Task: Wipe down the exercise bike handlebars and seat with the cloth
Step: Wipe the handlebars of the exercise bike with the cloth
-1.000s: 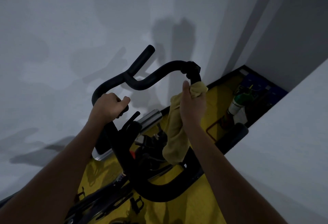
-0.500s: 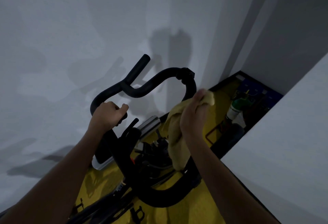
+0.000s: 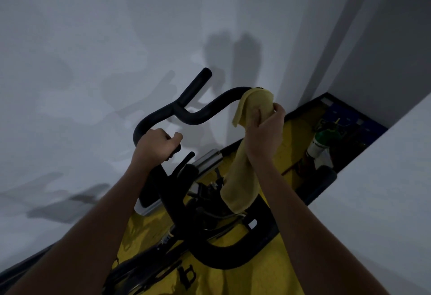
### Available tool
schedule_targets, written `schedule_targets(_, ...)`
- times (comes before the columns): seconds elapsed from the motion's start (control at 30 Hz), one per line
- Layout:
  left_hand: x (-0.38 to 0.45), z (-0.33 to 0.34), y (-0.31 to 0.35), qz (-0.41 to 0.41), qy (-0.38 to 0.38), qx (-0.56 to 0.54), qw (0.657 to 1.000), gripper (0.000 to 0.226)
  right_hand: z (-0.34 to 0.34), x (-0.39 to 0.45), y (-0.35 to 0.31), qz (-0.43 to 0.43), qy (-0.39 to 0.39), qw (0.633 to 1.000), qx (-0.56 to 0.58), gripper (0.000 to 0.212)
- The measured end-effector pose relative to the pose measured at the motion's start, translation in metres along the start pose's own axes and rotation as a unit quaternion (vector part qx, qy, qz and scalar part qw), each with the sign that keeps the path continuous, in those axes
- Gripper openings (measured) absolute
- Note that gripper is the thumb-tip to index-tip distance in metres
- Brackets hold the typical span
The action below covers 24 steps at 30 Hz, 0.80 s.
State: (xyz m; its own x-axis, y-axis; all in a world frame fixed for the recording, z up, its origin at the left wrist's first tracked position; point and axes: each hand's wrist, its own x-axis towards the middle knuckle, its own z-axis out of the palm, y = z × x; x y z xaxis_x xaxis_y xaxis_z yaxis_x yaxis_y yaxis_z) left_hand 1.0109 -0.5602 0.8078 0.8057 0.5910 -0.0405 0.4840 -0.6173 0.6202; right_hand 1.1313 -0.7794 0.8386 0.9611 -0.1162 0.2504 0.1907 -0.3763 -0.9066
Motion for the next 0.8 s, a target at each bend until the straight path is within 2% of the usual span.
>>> schedule_targets(0.2, -0.001, -0.001, 0.001, -0.003, -0.001, 0.003, 1.0, 0.056, -0.01, -0.045, 0.011, 0.079, -0.029, 0.996, 0.024, 0.051)
schedule_targets(0.3, -0.001, -0.001, 0.001, -0.005, -0.004, 0.005, 1.0, 0.055, -0.021, -0.072, 0.02, 0.107, -0.119, 0.987, 0.004, 0.04)
schedule_targets(0.37, -0.001, -0.002, 0.001, -0.008, -0.004, 0.007, 1.0, 0.056, -0.034, -0.088, 0.028, 0.089, -0.194, 0.976, -0.05, 0.039)
schedule_targets(0.43, -0.002, -0.002, 0.001, -0.008, -0.005, 0.005, 1.0, 0.055, -0.049, -0.098, 0.038, 0.042, -0.261, 0.952, -0.154, 0.038)
schedule_targets(0.5, -0.002, -0.001, 0.001, -0.008, -0.008, 0.003, 1.0, 0.053, -0.062, -0.105, 0.047, -0.016, -0.291, 0.926, -0.241, 0.035)
schedule_targets(0.57, -0.002, -0.001, 0.001, -0.01, -0.009, 0.004, 1.0, 0.054, -0.069, -0.108, 0.051, -0.053, -0.293, 0.916, -0.269, 0.037)
schedule_targets(0.63, 0.0, -0.001, -0.001, -0.007, -0.005, 0.002, 1.0, 0.057, -0.068, -0.105, 0.049, -0.055, -0.292, 0.926, -0.233, 0.039)
schedule_targets(0.7, 0.0, 0.0, -0.001, -0.005, -0.003, 0.0, 1.0, 0.059, -0.059, -0.097, 0.043, -0.025, -0.287, 0.946, -0.149, 0.035)
schedule_targets(0.8, 0.001, 0.0, -0.002, -0.003, -0.003, 0.003, 1.0, 0.06, -0.036, -0.074, 0.034, 0.036, -0.223, 0.974, -0.028, 0.035)
